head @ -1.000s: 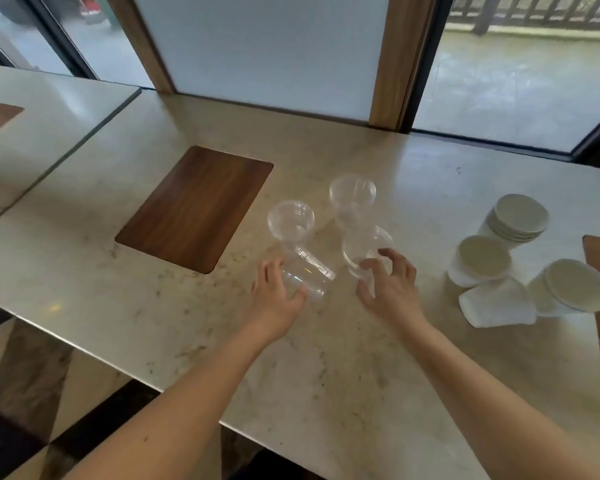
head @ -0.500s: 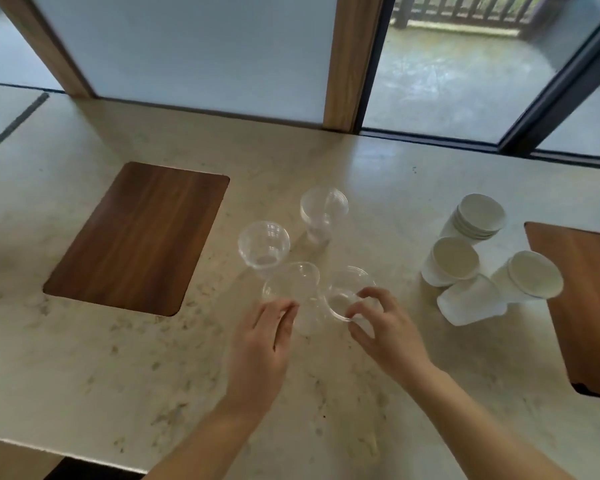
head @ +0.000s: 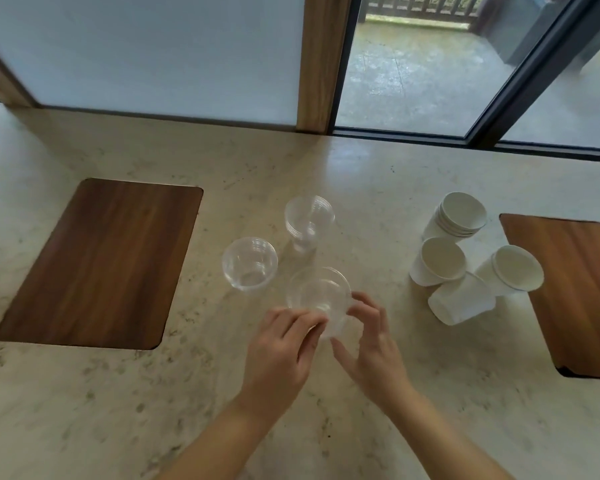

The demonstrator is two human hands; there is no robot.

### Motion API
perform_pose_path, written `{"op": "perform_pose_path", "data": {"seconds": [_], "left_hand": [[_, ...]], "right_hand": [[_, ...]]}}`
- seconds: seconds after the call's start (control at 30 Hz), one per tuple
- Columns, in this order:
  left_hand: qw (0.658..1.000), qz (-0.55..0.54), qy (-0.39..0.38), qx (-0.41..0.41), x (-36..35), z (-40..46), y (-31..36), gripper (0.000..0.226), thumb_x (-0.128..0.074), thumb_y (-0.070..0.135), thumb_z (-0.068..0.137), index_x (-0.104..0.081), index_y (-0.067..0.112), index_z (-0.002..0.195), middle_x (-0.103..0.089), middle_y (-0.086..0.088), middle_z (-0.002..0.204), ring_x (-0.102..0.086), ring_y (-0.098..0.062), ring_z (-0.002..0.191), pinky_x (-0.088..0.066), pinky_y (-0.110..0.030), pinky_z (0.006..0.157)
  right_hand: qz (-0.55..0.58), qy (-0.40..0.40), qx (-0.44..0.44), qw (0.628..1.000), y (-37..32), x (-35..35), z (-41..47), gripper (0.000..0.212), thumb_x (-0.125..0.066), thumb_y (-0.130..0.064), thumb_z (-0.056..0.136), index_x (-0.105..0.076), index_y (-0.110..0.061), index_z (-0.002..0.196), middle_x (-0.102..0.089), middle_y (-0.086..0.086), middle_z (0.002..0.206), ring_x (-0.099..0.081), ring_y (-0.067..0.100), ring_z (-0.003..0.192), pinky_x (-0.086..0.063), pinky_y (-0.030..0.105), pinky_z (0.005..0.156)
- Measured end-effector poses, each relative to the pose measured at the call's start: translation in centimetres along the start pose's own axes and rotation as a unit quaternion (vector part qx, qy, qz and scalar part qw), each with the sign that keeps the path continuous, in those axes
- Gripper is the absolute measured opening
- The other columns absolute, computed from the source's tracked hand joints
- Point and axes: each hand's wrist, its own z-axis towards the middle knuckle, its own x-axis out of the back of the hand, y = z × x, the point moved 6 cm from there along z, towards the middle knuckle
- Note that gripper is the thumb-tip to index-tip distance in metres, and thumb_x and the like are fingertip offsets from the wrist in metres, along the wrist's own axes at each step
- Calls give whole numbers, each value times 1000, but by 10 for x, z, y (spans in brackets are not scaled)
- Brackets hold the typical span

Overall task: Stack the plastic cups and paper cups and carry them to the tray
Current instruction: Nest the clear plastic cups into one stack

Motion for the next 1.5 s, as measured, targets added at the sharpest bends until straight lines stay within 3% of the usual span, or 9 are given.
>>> {"op": "perform_pose_path", "data": {"seconds": [0.23, 0.43, 0.6, 0.77, 0.97, 1.13, 1.23, 1.37, 1.5], "left_hand": [[993, -37, -98, 46, -17, -21, -24, 36, -66, 40, 94, -67, 26, 127, -64, 19, 131, -56, -11, 103, -50, -28, 90], [984, -25, 48, 170, 36, 11, -80, 69, -77, 44, 83, -47, 16, 139, -47, 4, 142, -35, 1, 129, -37, -38, 107], [953, -21, -116, 278, 24, 53, -123, 114, -86, 58, 64, -24, 24, 154, -35, -1, 155, -29, -25, 141, -28, -51, 115], [946, -113, -176, 247, 8, 39, -124, 110, -89, 57, 59, -30, 35, 149, -45, 11, 140, -50, -13, 127, -44, -35, 104], [947, -162, -167, 222, 6, 17, -121, 107, -87, 63, 55, -29, 55, 144, -46, 27, 138, -49, -2, 127, -42, -32, 106], [926, -165, -186, 283, -4, 6, -111, 117, -84, 73, 49, -24, 49, 147, -49, 19, 143, -50, -7, 127, -46, -36, 104], [927, -173, -198, 267, -11, 4, -102, 97, -75, 79, 54, -37, 46, 137, -56, 27, 124, -57, 3, 110, -48, -18, 86], [922, -142, -263, 245, -20, -5, -105, 61, -71, 44, 85, -50, 39, 141, -61, 30, 119, -61, 4, 111, -38, -2, 83], [940, -87, -285, 166, -19, 17, -117, 52, -60, 6, 93, -56, 23, 143, -60, -1, 142, -57, -23, 128, -36, -20, 105]], "right_hand": [[3, -9, 4, 1000, 3, -6, -8, 88, -77, -37, 81, -19, -44, 147, -27, -10, 154, -58, 2, 114, -53, 21, 75], [-16, -8, -7, 1000, -6, -18, -4, 66, -75, -33, 81, -36, -47, 132, -38, -5, 137, -55, 2, 111, -48, 15, 76], [-48, -44, -61, 996, -10, -32, 12, 33, -72, -37, 84, -52, -44, 110, -37, -8, 134, -49, 7, 112, -39, 17, 80], [0, 47, -76, 996, -30, -6, 22, 16, -71, -44, 82, -62, -35, 91, -52, -9, 122, -53, -5, 109, -53, 19, 73], [82, 145, -68, 984, -66, 20, 20, 14, -69, -45, 86, -58, -38, 92, -53, -7, 127, -62, 14, 101, -50, 18, 68], [37, 54, -36, 997, -83, -1, 26, 15, -68, -46, 85, -59, -37, 94, -52, -8, 126, -59, 9, 106, -48, 18, 73], [-18, -34, -60, 997, -75, -24, 27, 18, -71, -43, 83, -59, -32, 94, -48, -10, 121, -48, -11, 108, -40, 11, 81], [-20, -71, -102, 992, -56, -36, 22, 34, -63, -62, 78, -51, -34, 94, -51, -8, 108, -50, -3, 97, -40, 9, 74], [19, -27, -165, 986, -30, -25, 17, 50, -63, -78, 66, -51, -34, 86, -59, -8, 91, -57, 9, 77, -51, 31, 66]]}}
